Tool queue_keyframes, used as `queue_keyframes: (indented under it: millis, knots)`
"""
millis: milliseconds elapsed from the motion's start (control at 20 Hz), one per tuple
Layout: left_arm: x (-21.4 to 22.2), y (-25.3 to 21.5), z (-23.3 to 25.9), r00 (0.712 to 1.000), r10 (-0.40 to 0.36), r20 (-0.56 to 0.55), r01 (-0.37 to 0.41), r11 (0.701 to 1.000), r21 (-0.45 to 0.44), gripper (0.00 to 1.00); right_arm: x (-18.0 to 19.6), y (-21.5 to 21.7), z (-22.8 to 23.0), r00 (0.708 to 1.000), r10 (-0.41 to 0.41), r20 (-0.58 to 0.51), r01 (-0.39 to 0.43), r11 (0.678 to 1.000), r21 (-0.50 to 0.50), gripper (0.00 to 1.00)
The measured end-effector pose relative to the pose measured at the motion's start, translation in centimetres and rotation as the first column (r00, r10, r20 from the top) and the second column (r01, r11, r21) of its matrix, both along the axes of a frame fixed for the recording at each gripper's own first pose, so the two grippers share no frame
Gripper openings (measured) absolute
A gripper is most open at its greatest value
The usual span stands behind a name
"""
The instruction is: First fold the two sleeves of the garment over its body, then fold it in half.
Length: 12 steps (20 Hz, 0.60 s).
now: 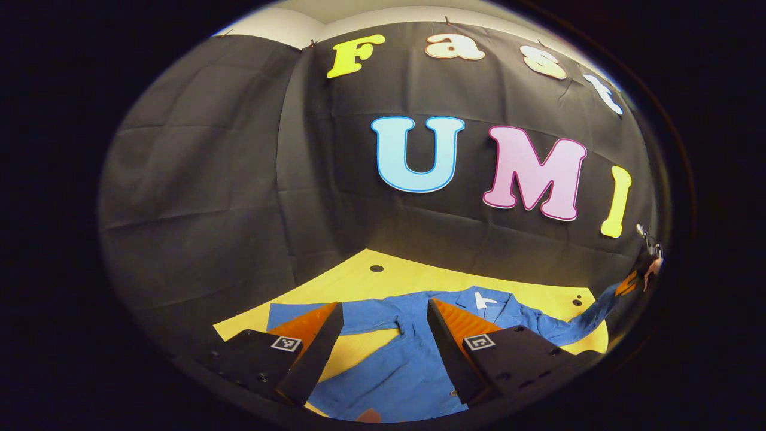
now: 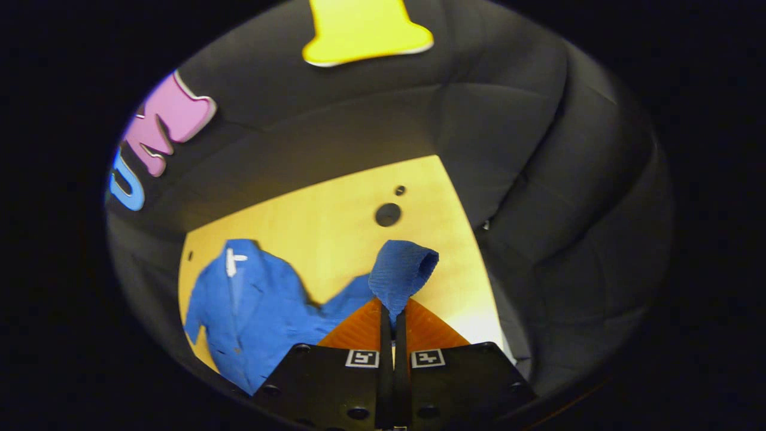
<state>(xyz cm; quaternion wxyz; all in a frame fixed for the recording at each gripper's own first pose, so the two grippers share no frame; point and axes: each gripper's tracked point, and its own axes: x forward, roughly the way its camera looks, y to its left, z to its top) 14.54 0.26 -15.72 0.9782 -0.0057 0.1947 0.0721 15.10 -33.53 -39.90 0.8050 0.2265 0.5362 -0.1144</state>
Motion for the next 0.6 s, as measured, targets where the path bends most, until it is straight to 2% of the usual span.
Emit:
queue_keyframes:
  millis: [150, 250, 400, 600]
  knots:
    - [-0.2, 3.0, -0.4, 0.999, -0.026, -0.026, 0.026, 1.0, -0.005, 0.81, 2.3, 6.1, 6.1, 0.996, 0.006, 0.087, -0.01, 0.999, 0.044, 0.05]
    - [0.2, 5.6, 0.7, 1.0, -0.019, 0.002, 0.019, 1.0, -0.007, 0.8, 4.1, 10.2, 9.5, 0.99, 0.002, 0.139, -0.012, 0.997, 0.071, 0.05]
    - [-0.5, 8.9, 1.1, 1.0, -0.01, 0.0, 0.01, 0.999, -0.041, 0.81, 7.0, 18.9, 13.1, 0.98, 0.043, 0.194, -0.068, 0.99, 0.124, 0.05]
    - [-2.0, 14.6, 0.7, 0.999, 0.046, -0.016, -0.046, 0.998, -0.039, 0.81, 9.3, 30.7, 13.8, 0.964, 0.144, 0.225, -0.186, 0.967, 0.177, 0.05]
